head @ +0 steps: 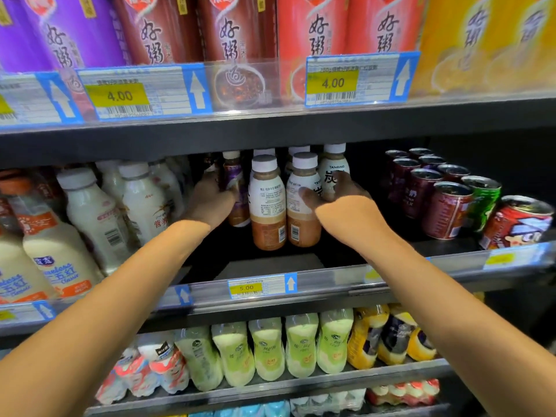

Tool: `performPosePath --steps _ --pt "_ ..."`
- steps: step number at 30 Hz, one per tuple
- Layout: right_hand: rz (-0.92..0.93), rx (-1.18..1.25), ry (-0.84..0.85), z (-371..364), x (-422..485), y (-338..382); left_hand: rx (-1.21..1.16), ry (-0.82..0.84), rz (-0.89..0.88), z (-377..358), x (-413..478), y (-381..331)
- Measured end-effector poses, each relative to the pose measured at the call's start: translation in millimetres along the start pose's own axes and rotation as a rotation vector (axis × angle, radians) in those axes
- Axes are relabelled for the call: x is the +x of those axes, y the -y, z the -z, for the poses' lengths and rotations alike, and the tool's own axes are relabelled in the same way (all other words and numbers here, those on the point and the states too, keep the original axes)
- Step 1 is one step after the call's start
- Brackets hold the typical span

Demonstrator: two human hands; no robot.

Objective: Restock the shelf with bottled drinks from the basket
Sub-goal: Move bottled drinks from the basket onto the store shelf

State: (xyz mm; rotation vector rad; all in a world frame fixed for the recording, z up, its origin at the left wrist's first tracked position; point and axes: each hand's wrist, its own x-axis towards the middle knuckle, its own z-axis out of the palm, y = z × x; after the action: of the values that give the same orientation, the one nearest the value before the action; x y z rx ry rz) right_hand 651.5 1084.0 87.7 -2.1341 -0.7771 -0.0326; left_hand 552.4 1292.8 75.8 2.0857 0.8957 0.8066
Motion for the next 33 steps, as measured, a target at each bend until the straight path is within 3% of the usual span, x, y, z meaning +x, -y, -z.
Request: performPosePath --steps 2,5,7,11,16,19,27,29,33 --pt "0.155 -0.375 -0.062 16 -21 6 0.332 0.062 -0.047 12 -21 -10" --pt "0.296 -0.654 -0.082 33 -56 17 0.632 0.155 -0.181 30 -78 -30" --pt "0.274 -0.687 -0.038 44 -75 20 0.633 0.135 -0.337 35 -117 -46" --pt "0.23 -0.776 -0.042 71 -123 8 0.637 0.3 -0.597 23 -174 -84" --pt "-0.046 -0.943 -0.212 103 -198 -43 0.683 0.467 -0.942 -28 -224 -111" --pt "-0.315 -0.971 -0.112 129 -247 -69 0.596 0.666 -1.075 -74 -252 -124" --pt "-0.828 -0.934 -0.133 186 -344 -173 0.398 0.721 -1.497 -229 -348 -159" --pt "-0.916 -0.92 -0.11 198 -358 -212 0.455 0.822 -1.602 -268 -375 -173" --pt "-1.076 -0.849 -0.052 237 -370 -297 0.518 1.075 -1.608 -373 -421 -206"
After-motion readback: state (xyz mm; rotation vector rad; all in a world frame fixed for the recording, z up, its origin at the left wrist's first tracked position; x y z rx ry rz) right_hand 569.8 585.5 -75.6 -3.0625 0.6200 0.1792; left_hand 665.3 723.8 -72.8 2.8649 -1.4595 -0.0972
